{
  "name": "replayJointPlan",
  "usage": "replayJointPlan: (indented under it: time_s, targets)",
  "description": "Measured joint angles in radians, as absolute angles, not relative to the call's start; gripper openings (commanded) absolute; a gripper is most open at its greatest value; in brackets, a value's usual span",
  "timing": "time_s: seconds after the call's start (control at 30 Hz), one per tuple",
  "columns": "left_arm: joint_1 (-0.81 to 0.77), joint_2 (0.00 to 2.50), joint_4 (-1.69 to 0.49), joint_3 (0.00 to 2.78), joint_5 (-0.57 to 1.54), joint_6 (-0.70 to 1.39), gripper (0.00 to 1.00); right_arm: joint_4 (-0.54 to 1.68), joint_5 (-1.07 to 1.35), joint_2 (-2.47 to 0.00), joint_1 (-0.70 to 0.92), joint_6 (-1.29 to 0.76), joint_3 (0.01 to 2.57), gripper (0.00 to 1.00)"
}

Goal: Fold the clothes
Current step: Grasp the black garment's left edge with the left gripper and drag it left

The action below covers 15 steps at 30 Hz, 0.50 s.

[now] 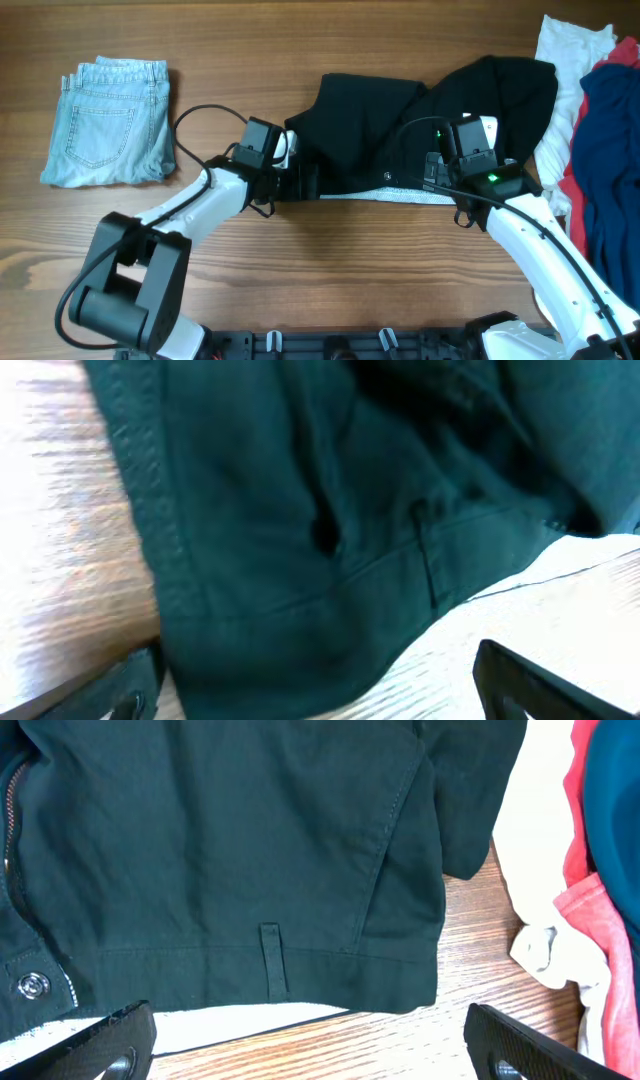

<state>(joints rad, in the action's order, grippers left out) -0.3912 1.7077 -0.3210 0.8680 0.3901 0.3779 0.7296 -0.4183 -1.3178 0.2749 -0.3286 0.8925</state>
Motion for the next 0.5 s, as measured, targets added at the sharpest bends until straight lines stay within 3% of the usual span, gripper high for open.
replayJointPlan:
  time_s: [0.07,0.13,0.2,0.5]
  targets:
    - [-0.399,1.717,-0.302,0.873,0.387,0.38,0.55,0.73,-0.418,-1.318,0.275,-0.329,0.892,1.0]
    - [-0.408,1.731,-0.297,0.873,0.379,0.382,0.22,0.733,-0.418,-1.318,0.275,-0.329,0.892,1.0]
    - [-0.418,1.74,-0.303,0.873,0.373,0.387,0.06,0.738,-0.418,-1.318,0.275,-0.329,0.892,1.0]
    - [-0.422,1.734,-0.54,0.886,0.289,0.384,0.04,0.749,-0.418,-1.318,0.275,-0.329,0.892,1.0]
